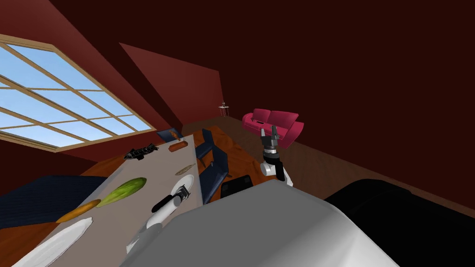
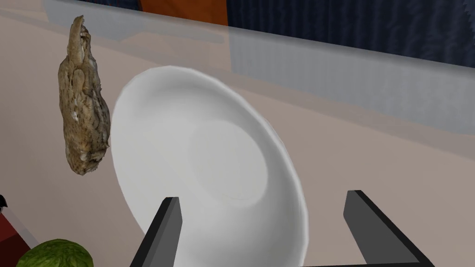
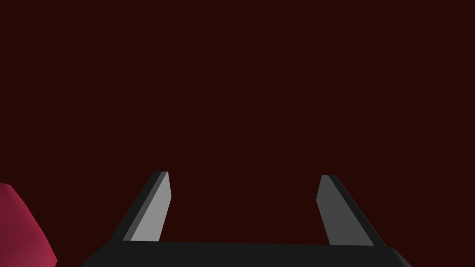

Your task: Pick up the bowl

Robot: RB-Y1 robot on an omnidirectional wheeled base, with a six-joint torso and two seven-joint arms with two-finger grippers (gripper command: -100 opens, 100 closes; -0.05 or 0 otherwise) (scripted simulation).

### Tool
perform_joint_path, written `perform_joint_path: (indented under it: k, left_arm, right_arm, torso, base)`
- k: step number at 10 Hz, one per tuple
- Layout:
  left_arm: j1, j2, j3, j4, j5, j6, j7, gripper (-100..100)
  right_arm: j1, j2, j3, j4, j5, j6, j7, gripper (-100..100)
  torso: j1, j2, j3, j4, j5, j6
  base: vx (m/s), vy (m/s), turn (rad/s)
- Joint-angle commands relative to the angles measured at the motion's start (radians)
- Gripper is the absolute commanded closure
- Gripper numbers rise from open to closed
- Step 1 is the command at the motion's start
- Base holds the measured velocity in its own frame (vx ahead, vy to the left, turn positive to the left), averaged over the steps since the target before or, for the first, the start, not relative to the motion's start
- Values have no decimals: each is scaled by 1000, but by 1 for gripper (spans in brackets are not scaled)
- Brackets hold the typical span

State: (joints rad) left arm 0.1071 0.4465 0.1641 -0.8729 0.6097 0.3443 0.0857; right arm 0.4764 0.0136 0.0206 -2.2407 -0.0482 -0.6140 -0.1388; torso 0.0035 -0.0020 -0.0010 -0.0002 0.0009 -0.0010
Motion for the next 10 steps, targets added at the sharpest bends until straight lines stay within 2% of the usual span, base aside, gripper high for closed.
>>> perform_joint_path:
  k: [1,2,4,5,6,10]
  left_arm:
    - [-41,-25,-10,31,-37,-8,0,-100]
    - [-61,-38,-16,46,-56,-13,0,-100]
    - [-61,-38,-16,46,-56,-13,0,-100]
    - [-102,-63,-26,77,-93,-21,0,-100]
    - [-102,-63,-26,77,-93,-21,0,-100]
    - [-184,-113,-47,138,-168,-38,1,-100]
  right_arm:
    - [0,0,0,0,0,0,0,0]
    - [0,0,0,0,0,0,0,0]
    - [0,0,0,0,0,0,0,0]
    - [0,0,0,0,0,0,0,0]
    - [0,0,0,0,0,0,0,0]
    - [0,0,0,0,0,0,0,0]
  torso:
    - [0,0,0,0,0,0]
    - [0,0,0,0,0,-1]
    - [0,0,0,0,0,0]
    - [-1,1,0,0,0,0]
    - [-1,1,0,0,0,-1]
    - [0,0,0,0,0,0]
  base:
    - [10,39,256]
    - [18,54,265]
    - [15,25,0]
    - [5,33,239]
    - [9,31,132]
    - [21,40,156]
